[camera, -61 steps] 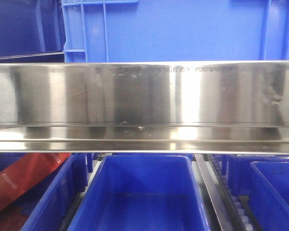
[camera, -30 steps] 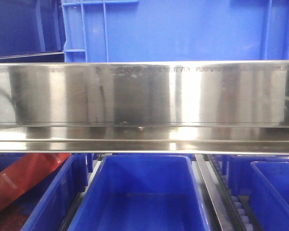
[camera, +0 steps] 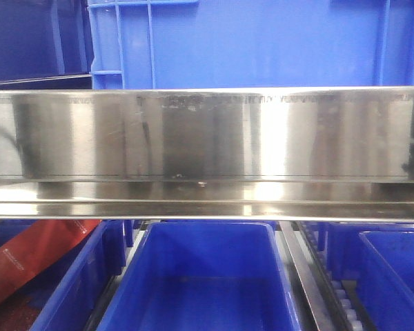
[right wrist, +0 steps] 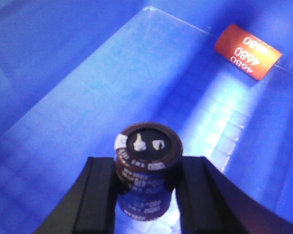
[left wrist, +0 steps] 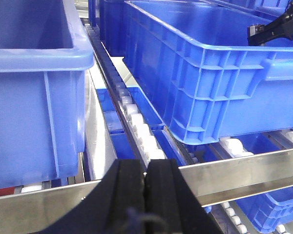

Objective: Place cylindrical capacitor in blue bin on shelf
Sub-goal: 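Lower the right gripper into the same bin and release the capacitor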

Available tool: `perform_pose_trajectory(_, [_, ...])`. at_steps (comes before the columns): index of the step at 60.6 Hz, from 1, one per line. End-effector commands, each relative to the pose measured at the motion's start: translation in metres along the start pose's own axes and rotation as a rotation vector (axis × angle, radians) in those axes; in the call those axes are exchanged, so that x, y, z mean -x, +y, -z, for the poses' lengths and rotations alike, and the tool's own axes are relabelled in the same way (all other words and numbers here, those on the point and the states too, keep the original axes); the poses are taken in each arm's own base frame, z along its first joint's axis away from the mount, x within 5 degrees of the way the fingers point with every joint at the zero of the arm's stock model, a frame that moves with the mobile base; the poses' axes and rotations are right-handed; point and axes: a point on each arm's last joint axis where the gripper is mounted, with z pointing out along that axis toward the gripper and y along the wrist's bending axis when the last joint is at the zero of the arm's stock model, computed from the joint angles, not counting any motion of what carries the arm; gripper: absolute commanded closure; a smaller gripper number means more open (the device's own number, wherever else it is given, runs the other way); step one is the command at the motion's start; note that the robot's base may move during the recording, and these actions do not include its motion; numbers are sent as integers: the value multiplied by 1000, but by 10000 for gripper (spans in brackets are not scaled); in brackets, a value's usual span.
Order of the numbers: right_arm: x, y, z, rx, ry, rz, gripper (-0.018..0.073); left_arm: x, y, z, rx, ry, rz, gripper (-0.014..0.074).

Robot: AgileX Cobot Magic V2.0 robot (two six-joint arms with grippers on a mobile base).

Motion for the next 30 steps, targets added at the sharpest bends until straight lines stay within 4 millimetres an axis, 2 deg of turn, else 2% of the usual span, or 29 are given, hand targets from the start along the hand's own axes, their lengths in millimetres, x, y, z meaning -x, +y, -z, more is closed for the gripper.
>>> perform_pose_trajectory(1, [3,0,5,-4,-22,1,655,1,0,0,-7,-18,6,708])
perform_pose_trajectory(5, [3,0,5,-4,-18,1,494,1,0,0,-7,-18,6,708])
perform_pose_trajectory(11, [3,0,5,-4,-18,1,145,1,0,0,-7,-18,6,708])
perform_pose_trajectory(15, [3,0,5,-3,-16,1,-1,1,0,0,-7,-18,6,708])
perform_pose_trajectory(16, [3,0,5,-3,-16,1,-21,1,0,0,-7,-18,6,708])
perform_pose_trajectory(25, [3,0,6,-3,-19,2,-9,1,0,0,-7,-18,6,708])
perform_pose_trajectory(30, [6,0,15,-8,-42,2,-9,1,0,0,-7,-18,6,708])
